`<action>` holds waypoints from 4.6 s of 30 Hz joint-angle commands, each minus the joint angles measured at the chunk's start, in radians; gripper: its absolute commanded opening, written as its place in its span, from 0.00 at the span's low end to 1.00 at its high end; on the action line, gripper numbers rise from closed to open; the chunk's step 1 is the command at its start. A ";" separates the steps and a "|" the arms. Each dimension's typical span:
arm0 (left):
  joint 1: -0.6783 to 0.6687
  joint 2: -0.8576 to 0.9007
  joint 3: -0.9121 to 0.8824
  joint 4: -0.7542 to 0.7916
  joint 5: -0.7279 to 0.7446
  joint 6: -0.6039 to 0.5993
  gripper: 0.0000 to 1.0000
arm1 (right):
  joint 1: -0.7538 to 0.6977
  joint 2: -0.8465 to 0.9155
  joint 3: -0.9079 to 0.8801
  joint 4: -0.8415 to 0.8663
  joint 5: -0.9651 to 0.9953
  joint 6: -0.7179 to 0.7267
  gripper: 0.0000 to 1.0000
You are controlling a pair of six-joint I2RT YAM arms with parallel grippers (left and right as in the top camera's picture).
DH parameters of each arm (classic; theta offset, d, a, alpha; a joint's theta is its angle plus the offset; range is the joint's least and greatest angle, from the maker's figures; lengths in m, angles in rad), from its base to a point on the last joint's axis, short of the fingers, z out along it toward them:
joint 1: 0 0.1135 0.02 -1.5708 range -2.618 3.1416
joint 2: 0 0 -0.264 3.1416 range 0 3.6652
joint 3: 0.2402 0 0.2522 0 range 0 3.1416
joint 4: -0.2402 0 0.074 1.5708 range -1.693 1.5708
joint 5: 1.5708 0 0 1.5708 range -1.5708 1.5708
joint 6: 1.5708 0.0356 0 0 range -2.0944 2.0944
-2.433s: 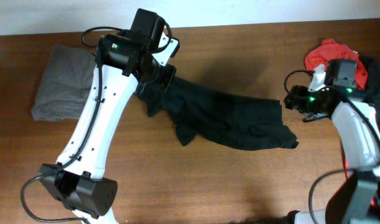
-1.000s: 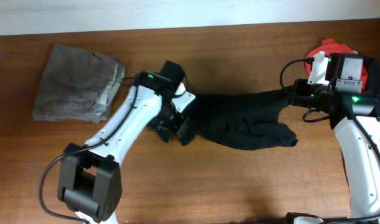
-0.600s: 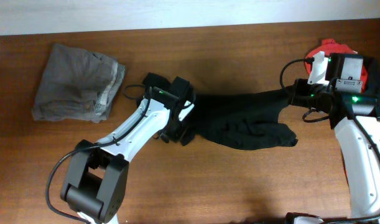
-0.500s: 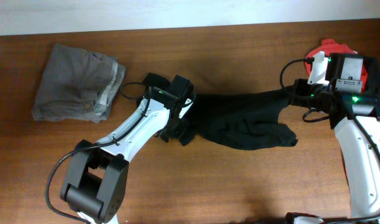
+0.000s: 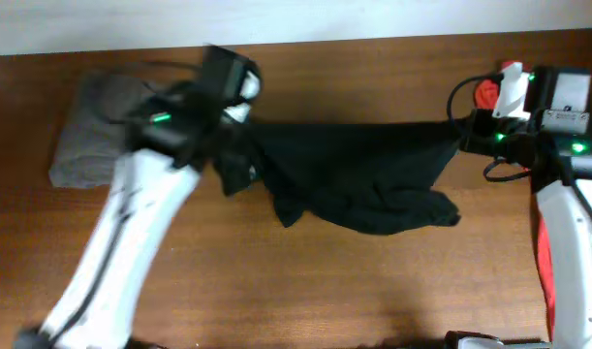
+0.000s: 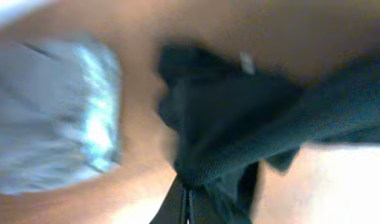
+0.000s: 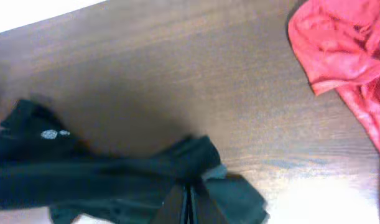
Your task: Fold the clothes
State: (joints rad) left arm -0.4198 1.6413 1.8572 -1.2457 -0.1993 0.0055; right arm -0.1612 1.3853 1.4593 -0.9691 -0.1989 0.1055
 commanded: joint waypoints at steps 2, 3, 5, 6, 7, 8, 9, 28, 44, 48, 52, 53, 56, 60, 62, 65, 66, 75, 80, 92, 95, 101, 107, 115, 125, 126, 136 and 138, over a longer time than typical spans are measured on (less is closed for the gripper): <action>0.041 -0.143 0.183 -0.021 -0.034 0.013 0.00 | -0.003 -0.029 0.183 -0.085 0.020 0.007 0.04; 0.041 -0.155 0.199 -0.021 -0.033 0.026 0.00 | -0.003 -0.029 0.215 -0.103 0.020 0.007 0.04; 0.041 -0.186 0.228 -0.021 -0.033 0.061 0.00 | -0.003 -0.029 0.297 -0.149 0.020 0.007 0.04; 0.041 -0.194 0.233 -0.021 -0.033 0.067 0.00 | -0.003 -0.029 0.321 -0.161 0.020 0.007 0.04; 0.040 -0.205 0.244 -0.021 -0.032 0.072 0.00 | -0.003 -0.031 0.360 -0.184 0.020 0.007 0.04; 0.040 -0.212 0.250 -0.021 -0.027 0.081 0.00 | -0.003 -0.031 0.384 -0.197 0.020 0.007 0.04; 0.038 -0.221 0.259 -0.020 -0.025 0.101 0.00 | -0.003 -0.033 0.425 -0.218 0.020 0.007 0.04; -0.042 -0.279 0.592 -0.050 -0.027 0.126 0.00 | -0.003 -0.092 0.969 -0.632 0.057 0.034 0.04; -0.042 0.007 0.591 -0.212 -0.026 0.124 0.00 | -0.003 0.070 0.824 -0.726 0.054 0.034 0.04; -0.018 0.201 0.591 -0.150 -0.034 0.154 0.01 | -0.003 0.209 0.697 -0.639 0.053 0.034 0.04; 0.052 0.426 0.592 0.093 -0.034 0.237 0.27 | -0.003 0.428 0.660 -0.376 0.053 0.034 0.09; 0.072 0.477 0.592 0.182 -0.035 0.243 0.57 | -0.003 0.470 0.660 -0.298 0.051 0.034 0.16; 0.118 0.520 0.595 0.307 -0.053 0.185 0.95 | -0.012 0.556 0.661 -0.171 0.031 0.018 0.50; 0.149 0.472 0.655 0.235 -0.051 0.171 0.99 | -0.044 0.537 0.663 -0.220 0.026 0.003 0.59; 0.154 0.439 0.676 0.159 -0.048 0.167 0.99 | -0.057 0.516 0.663 -0.271 0.026 0.003 0.59; 0.154 0.394 0.678 -0.012 -0.016 0.167 0.99 | -0.069 0.494 0.662 -0.380 0.025 0.003 0.59; 0.154 0.391 0.678 -0.062 0.012 0.167 0.99 | -0.068 0.494 0.662 -0.419 0.024 0.003 0.59; 0.154 0.415 0.484 -0.195 0.267 0.146 0.94 | -0.013 0.527 0.479 -0.492 0.019 0.007 0.59; 0.153 0.420 0.302 0.018 0.327 0.199 0.99 | -0.002 0.528 0.314 -0.401 0.004 0.007 0.61; 0.139 0.621 0.121 0.303 0.323 0.222 0.73 | -0.002 0.528 0.240 -0.369 -0.022 0.006 0.61; 0.121 0.681 0.121 0.330 0.322 0.244 0.59 | -0.002 0.528 0.240 -0.367 -0.022 0.006 0.61; 0.114 0.673 0.220 0.264 -0.103 0.205 0.00 | -0.002 0.528 0.240 -0.362 -0.021 0.003 0.61; 0.184 0.657 0.501 0.278 -0.254 0.206 0.00 | -0.002 0.531 0.238 -0.331 -0.021 0.003 0.64; 0.243 0.657 0.533 0.352 -0.137 0.190 0.45 | -0.002 0.539 0.156 -0.327 -0.023 0.003 0.71; 0.233 0.638 0.534 0.233 -0.136 0.143 0.95 | 0.034 0.539 -0.190 -0.084 -0.334 -0.084 0.64; 0.229 0.628 0.534 0.212 -0.131 0.124 0.95 | 0.052 0.539 -0.226 -0.035 -0.341 -0.083 0.64; 0.217 0.475 0.537 -0.005 0.188 0.085 0.95 | 0.166 0.539 -0.322 0.194 -0.330 0.034 0.20; 0.217 0.459 0.537 -0.072 0.193 0.085 0.95 | 0.163 0.534 -0.308 0.147 -0.299 0.034 0.04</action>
State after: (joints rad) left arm -0.2028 2.1628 2.3844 -1.2564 -0.0982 0.1097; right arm -0.0032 1.9232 1.1477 -0.7849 -0.5224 0.1123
